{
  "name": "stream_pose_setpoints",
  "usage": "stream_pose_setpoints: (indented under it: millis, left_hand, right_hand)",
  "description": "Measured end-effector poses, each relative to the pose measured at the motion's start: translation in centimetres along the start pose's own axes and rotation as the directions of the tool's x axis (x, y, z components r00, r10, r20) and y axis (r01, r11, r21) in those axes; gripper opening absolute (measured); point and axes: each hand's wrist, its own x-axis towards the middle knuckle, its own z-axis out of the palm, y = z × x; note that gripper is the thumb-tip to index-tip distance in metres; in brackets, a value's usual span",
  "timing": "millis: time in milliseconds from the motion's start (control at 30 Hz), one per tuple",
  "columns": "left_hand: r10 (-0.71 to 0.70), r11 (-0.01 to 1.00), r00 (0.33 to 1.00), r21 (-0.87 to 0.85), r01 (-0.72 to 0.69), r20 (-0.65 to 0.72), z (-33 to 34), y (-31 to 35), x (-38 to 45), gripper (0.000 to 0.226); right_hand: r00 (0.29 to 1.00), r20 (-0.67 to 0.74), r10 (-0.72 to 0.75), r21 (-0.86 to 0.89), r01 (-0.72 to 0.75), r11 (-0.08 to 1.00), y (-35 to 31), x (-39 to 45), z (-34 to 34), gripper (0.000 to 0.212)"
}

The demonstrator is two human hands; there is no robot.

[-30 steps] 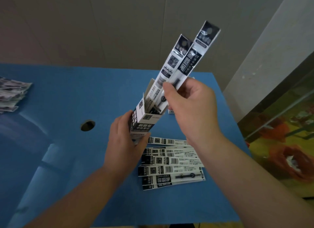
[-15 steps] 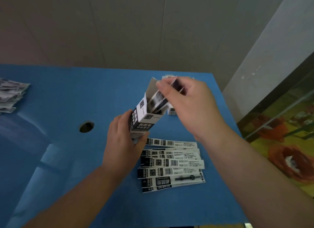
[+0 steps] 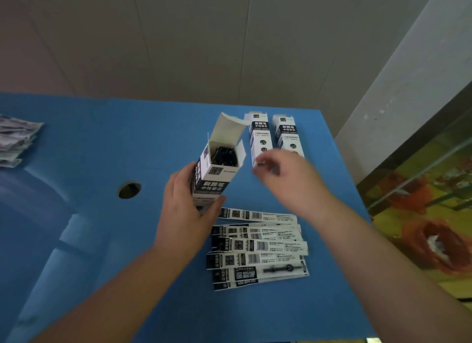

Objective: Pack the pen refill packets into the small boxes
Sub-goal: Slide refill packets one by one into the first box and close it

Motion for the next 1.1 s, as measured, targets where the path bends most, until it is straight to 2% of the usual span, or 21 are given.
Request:
stream_pose_setpoints:
  millis: [33,100,200,333,467,800,900,1100]
  left_hand:
    - [-0.008,1.000,1.000,-0.024,0.008,0.012,0.0,0.0,0.0,0.067]
    - [-0.012,0.998,0.999,-0.067,0.015,0.045,0.0,-0.4,0.1,0.065]
    - [-0.018,0.996,0.997,-0.086,0.024,0.072,0.0,-0.9,0.2,0.063]
    - [-0.026,0.995,0.996,-0.093,0.034,0.084,0.0,-1.2,0.0,0.063]
    - [-0.031,0.993,0.996,-0.110,0.040,0.081,0.1,-1.1,-0.4,0.067]
    - [-0.007,0.994,0.996,-0.104,0.015,0.084,0.3,-1.1,-0.6,0.066]
    - [-0.011,0.993,0.996,-0.116,0.021,0.091,0.1,-1.0,-0.6,0.066]
    - [0.000,0.996,0.998,-0.091,0.006,0.061,-0.1,-0.8,-0.5,0.068]
  right_hand:
    - [0.988,0.149,0.031,-0.126,-0.012,0.992,0.8,-0.1,0.5,0.032]
    - [0.920,0.382,0.084,-0.336,0.053,0.940,2.0,-0.5,1.4,0.046]
    - [0.868,0.492,0.064,-0.423,0.174,0.889,2.8,-1.4,2.3,0.049]
    - [0.849,0.528,0.012,-0.388,0.229,0.893,3.1,-2.4,3.0,0.052]
    - [0.858,0.513,0.004,-0.404,0.237,0.883,4.0,-3.0,4.0,0.051]
    - [0.923,0.375,-0.086,-0.443,0.259,0.858,4.3,-3.5,5.0,0.028]
    - [0.923,0.378,-0.075,-0.426,0.245,0.871,4.3,-3.4,4.8,0.026]
    - [0.897,0.442,-0.024,-0.344,0.194,0.919,3.7,-2.5,3.7,0.040]
